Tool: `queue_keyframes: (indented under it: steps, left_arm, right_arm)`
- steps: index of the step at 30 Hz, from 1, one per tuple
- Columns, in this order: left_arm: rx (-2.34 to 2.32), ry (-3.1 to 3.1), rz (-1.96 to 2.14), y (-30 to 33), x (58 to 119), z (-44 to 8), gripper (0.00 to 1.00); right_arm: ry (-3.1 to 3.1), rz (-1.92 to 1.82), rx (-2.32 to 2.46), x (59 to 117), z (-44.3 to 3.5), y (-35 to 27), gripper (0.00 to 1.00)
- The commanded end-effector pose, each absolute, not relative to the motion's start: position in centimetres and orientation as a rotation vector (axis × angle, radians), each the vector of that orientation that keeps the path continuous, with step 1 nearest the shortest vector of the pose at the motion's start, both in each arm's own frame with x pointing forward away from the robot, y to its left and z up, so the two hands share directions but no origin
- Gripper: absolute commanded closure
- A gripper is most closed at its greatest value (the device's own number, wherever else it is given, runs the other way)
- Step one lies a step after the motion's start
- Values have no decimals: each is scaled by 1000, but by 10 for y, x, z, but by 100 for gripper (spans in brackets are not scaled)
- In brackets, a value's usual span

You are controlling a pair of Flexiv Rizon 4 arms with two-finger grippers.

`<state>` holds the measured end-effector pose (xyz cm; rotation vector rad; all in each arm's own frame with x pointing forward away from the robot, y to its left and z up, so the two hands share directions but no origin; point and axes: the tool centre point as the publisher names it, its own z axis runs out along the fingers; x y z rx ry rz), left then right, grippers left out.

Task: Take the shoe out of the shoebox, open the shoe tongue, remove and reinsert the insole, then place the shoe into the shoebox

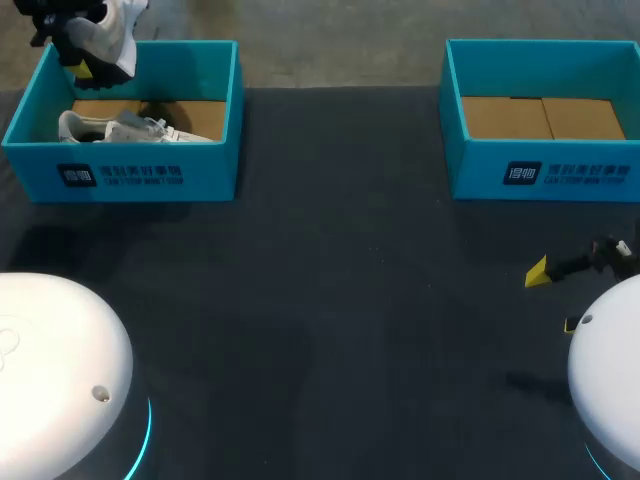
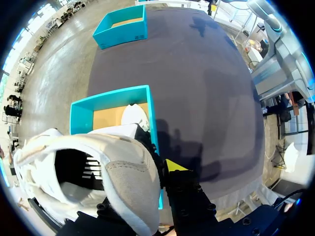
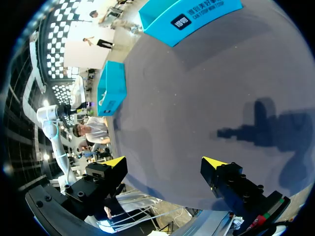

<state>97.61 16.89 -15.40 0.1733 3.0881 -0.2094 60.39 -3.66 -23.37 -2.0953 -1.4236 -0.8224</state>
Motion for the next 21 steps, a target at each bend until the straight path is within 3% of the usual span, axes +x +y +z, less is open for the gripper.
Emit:
queue_keyframes:
  steps: [1, 9, 21]
  left_arm:
    - [173, 3082, -207, 170, 974, -153, 100]
    - [115, 3056, -161, 171, 978, -158, 100]
    - [81, 3048, -164, 222, 1014, -175, 100]
  right_arm:
    - [-1421, -835, -2109, 592, -228, -38, 0]
    - [-1421, -835, -2109, 592, -228, -38, 0]
    - [-1421, -835, -2109, 592, -228, -38, 0]
